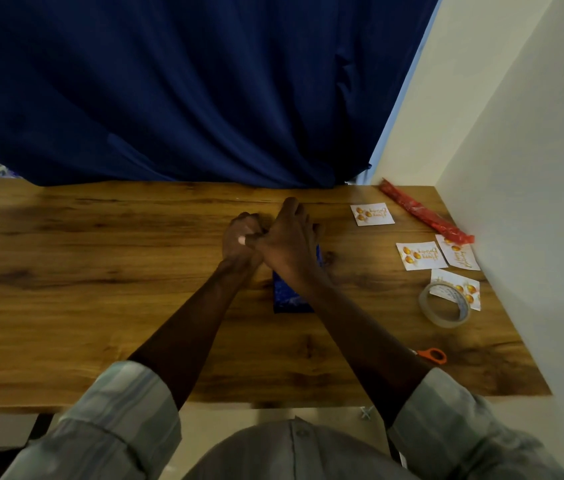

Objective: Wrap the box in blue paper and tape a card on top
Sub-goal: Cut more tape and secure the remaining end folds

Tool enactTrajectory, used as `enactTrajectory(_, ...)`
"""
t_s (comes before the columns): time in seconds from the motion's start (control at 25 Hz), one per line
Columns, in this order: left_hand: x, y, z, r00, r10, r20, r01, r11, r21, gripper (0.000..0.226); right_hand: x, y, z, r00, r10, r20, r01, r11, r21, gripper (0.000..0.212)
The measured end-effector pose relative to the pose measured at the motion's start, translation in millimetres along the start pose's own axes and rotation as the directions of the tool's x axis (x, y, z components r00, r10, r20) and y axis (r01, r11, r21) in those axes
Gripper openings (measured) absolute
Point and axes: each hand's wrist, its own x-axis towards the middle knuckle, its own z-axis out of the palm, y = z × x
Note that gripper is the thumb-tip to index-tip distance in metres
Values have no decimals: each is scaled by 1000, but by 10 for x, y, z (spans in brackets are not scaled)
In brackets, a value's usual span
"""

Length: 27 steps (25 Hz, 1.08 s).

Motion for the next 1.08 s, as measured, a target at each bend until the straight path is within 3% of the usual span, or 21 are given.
enactTrajectory(0.08, 85, 96, -111, 975, -89, -201, 67, 991, -116, 18, 32, 114, -41, 997, 81, 11, -81, 957, 279, 71)
enactTrajectory(0.16, 69, 110, -219, 960, -171, -222, 137, 977, -160, 17, 115, 350, -62, 978, 206, 35, -194, 831, 522, 50)
enactTrajectory(0.24, 61, -5, -182, 952, -296, -80, 268, 930, -251, 18, 212, 741, -42, 920, 376, 108, -372, 754, 542, 36)
enactTrajectory(0.32, 64, -142, -100, 887, -411, 212, 461, 746, -481, 25, 234, 1129, -36, 813, 517, 267, -579, 672, 462, 33)
enactTrajectory(0.4, 39, -219, 5, 800, -407, 440, 599, 559, -573, 32, 212, 1316, -32, 718, 534, 446, -695, 584, 419, 29)
enactTrajectory(0.48, 23, -254, 128, 780, -347, 521, 622, 521, -584, 38, 209, 1342, -38, 701, 465, 541, -698, 602, 388, 24)
enactTrajectory(0.6, -16, -197, 252, 813, -311, 493, 579, 521, -627, 37, 222, 1346, 18, 733, 400, 550, -652, 645, 399, 28)
enactTrajectory(0.68, -34, -158, 260, 850, -319, 419, 525, 470, -710, 34, 206, 1378, 17, 767, 373, 522, -629, 601, 494, 27)
enactTrajectory(0.76, -45, -136, 236, 901, -278, 334, 425, 399, -813, 27, 204, 1431, -13, 830, 311, 463, -555, 541, 632, 32)
enactTrajectory(0.84, -56, -62, 153, 950, -206, 234, 296, 356, -886, 27, 201, 1437, -87, 880, 247, 406, -472, 550, 689, 36)
enactTrajectory(1.08, -75, 64, -64, 999, 29, 20, 2, 511, -859, 39, 205, 1380, -292, 952, 128, 277, -300, 561, 771, 28)
